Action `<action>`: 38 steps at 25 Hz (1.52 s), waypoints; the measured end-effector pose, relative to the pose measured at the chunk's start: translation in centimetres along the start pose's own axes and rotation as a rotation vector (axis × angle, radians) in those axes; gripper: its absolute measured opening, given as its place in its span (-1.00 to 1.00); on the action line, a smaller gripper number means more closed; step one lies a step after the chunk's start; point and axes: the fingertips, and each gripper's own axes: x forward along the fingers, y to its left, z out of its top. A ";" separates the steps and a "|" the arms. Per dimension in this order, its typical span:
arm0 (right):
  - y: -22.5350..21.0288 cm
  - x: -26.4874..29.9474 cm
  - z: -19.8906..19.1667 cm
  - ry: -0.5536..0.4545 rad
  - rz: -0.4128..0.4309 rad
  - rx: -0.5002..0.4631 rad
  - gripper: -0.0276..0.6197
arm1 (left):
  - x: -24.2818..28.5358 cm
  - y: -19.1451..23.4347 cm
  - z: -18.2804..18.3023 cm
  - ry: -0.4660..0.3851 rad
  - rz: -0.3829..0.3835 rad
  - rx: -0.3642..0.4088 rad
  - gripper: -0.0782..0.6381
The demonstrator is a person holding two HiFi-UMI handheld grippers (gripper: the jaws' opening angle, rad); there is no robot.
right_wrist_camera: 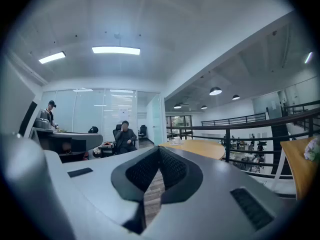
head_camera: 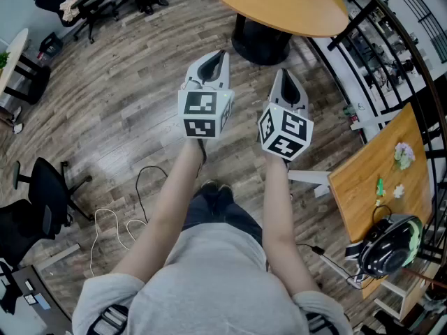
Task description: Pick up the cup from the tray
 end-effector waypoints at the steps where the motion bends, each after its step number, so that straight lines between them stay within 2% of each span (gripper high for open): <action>1: 0.0 0.1 0.0 -0.001 0.000 0.001 -0.90 | 0.1 0.0 0.0 0.000 -0.001 0.000 -0.76; 18: -0.4 0.8 0.3 -0.016 0.003 0.013 -0.90 | 1.1 0.0 0.0 -0.003 -0.001 0.002 -0.76; 38: -5.1 2.1 -0.3 -0.006 0.011 0.015 -0.90 | 4.5 -3.0 -0.1 -0.015 0.003 -0.008 -0.76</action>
